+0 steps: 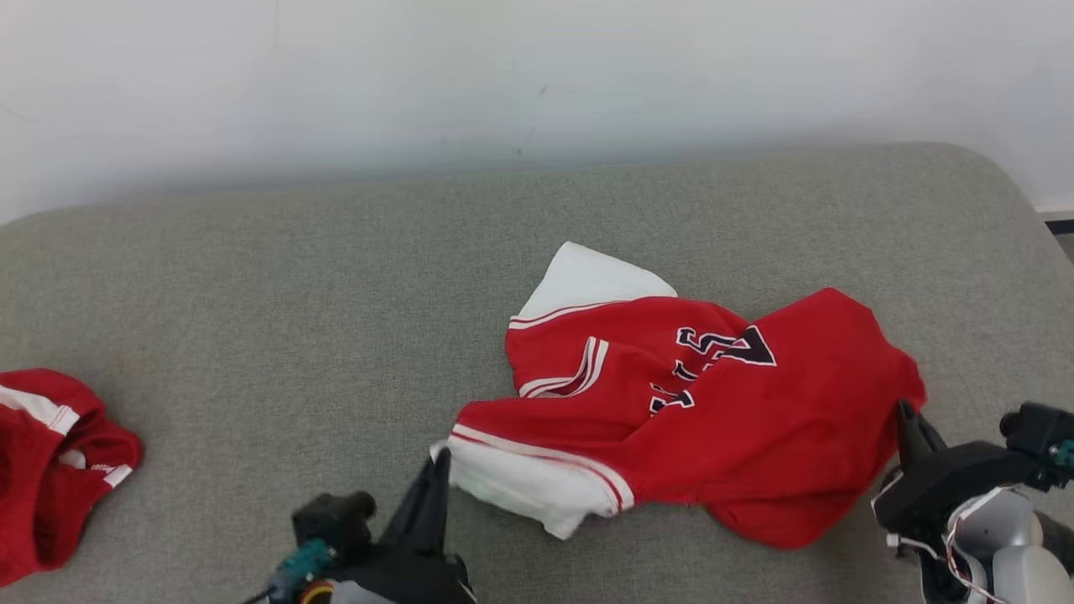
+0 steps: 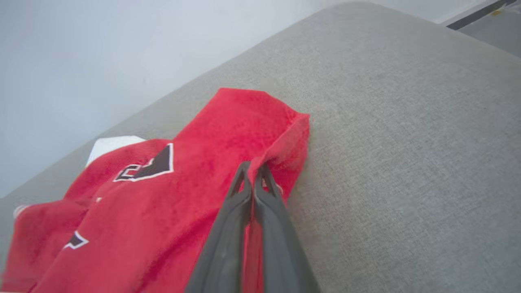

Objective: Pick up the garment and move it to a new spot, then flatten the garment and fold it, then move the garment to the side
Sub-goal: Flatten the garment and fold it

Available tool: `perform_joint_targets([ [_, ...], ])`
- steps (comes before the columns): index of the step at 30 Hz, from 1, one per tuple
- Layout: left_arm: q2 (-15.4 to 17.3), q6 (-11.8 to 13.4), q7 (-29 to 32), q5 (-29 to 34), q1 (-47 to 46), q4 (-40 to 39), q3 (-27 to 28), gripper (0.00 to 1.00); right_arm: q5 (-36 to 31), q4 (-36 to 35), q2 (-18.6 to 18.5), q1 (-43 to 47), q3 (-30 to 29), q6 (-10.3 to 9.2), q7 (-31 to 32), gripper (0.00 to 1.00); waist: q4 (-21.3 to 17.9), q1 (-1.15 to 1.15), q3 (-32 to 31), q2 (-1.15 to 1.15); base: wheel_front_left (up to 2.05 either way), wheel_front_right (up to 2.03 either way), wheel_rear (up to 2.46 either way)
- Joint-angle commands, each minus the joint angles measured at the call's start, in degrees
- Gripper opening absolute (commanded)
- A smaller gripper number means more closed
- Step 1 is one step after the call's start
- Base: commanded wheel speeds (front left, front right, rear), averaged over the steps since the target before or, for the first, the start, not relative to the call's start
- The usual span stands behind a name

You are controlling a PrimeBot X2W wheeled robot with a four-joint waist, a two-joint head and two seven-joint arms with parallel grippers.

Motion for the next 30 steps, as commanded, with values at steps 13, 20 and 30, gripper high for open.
perform_joint_targets([
  [13,2.78,-0.59,-0.06,-6.78,-7.53,-16.04,8.58,0.0,19.8,-17.78,-2.08,-1.32,12.06,0.04,-8.68,0.0,0.98,-0.01,-0.67,-0.01,0.0,0.0,0.0],
  [20,2.8,-0.52,1.9,-9.98,-13.1,-20.99,10.8,0.0,22.01,-20.64,-6.25,-4.19,16.67,0.04,-17.28,0.0,1.37,-0.01,-0.95,-0.01,0.0,0.0,0.0],
  [30,6.25,-2.26,8.59,-15.15,-22.17,-24.98,12.56,0.0,22.63,-22.21,-9.11,-14.19,21.33,0.04,-27.13,0.0,0.08,-0.01,-0.07,-0.01,0.0,0.0,0.0],
])
